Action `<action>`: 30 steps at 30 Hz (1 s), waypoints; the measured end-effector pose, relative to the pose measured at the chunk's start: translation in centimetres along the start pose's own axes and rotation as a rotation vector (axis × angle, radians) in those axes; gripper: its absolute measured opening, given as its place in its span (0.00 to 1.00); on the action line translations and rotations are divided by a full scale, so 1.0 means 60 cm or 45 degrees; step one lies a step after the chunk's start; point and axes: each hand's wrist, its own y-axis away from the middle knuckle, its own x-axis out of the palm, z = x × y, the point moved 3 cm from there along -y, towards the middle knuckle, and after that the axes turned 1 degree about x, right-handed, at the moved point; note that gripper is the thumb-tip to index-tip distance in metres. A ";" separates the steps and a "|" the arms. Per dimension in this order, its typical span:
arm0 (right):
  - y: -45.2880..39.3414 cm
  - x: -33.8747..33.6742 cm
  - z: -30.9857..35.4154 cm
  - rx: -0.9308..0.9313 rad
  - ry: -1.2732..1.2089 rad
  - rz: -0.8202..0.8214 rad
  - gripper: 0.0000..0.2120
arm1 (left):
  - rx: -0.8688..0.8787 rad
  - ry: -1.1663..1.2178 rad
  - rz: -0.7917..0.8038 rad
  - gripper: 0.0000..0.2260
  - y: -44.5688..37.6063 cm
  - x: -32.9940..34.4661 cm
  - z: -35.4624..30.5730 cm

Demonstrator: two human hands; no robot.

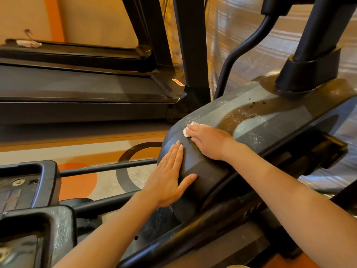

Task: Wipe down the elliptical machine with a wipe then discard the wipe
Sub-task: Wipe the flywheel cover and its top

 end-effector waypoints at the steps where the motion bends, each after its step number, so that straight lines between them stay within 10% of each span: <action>1: -0.011 0.000 0.001 -0.004 0.021 -0.010 0.21 | 0.000 -0.003 0.005 0.38 0.000 -0.001 -0.001; 11: -0.029 0.006 -0.019 -0.162 -0.120 0.088 0.21 | 0.002 0.070 -0.006 0.39 0.005 0.004 -0.004; 21: -0.106 0.037 0.011 -0.239 0.415 0.075 0.21 | -0.016 0.099 -0.020 0.38 0.007 0.002 -0.009; 27: -0.138 0.016 -0.024 0.204 0.224 -0.062 0.16 | -0.010 0.073 -0.022 0.39 0.007 0.000 -0.008; 30: -0.127 0.030 0.012 -0.058 0.208 -0.045 0.17 | 0.007 0.055 -0.015 0.38 0.006 -0.002 -0.009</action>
